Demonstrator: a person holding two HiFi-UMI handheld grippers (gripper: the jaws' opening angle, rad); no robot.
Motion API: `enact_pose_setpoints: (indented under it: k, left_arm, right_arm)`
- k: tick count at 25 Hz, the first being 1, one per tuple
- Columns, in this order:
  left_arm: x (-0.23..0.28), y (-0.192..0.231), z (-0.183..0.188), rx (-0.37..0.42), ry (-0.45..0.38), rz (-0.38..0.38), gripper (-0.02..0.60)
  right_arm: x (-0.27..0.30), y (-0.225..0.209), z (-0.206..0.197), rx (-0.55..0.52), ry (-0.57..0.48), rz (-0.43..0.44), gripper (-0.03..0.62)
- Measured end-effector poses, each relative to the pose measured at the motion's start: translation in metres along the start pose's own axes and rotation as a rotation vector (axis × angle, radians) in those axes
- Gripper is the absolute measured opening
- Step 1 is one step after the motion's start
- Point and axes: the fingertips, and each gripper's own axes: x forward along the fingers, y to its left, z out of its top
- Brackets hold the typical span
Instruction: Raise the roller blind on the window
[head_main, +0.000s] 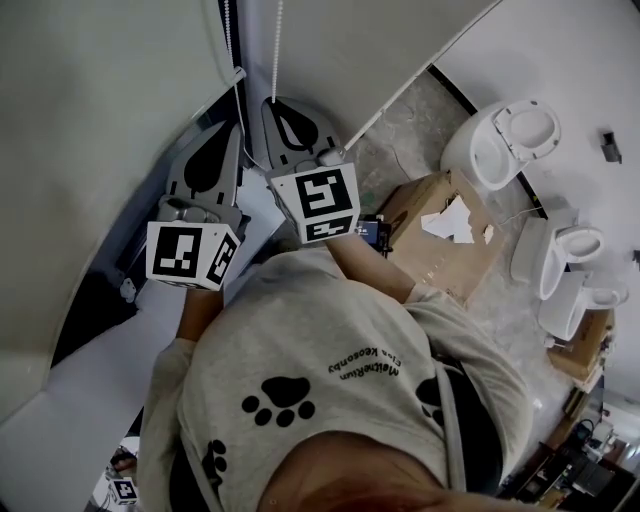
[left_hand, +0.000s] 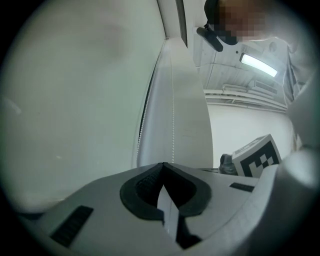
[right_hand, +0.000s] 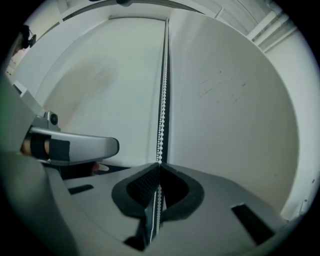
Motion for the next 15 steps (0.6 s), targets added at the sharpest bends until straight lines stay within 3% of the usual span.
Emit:
enact_pose_setpoints:
  k: [9, 15]
  left_arm:
    - [-0.010, -0.017, -0.010, -0.001, 0.011, 0.030, 0.008]
    - [-0.011, -0.026, -0.015, 0.009, 0.012, 0.041, 0.008]
  right_arm:
    - [-0.016, 0.001, -0.013, 0.058, 0.007, 0.091, 0.009]
    - [-0.024, 0.010, -0.049, 0.054, 0.068, 0.125, 0.009]
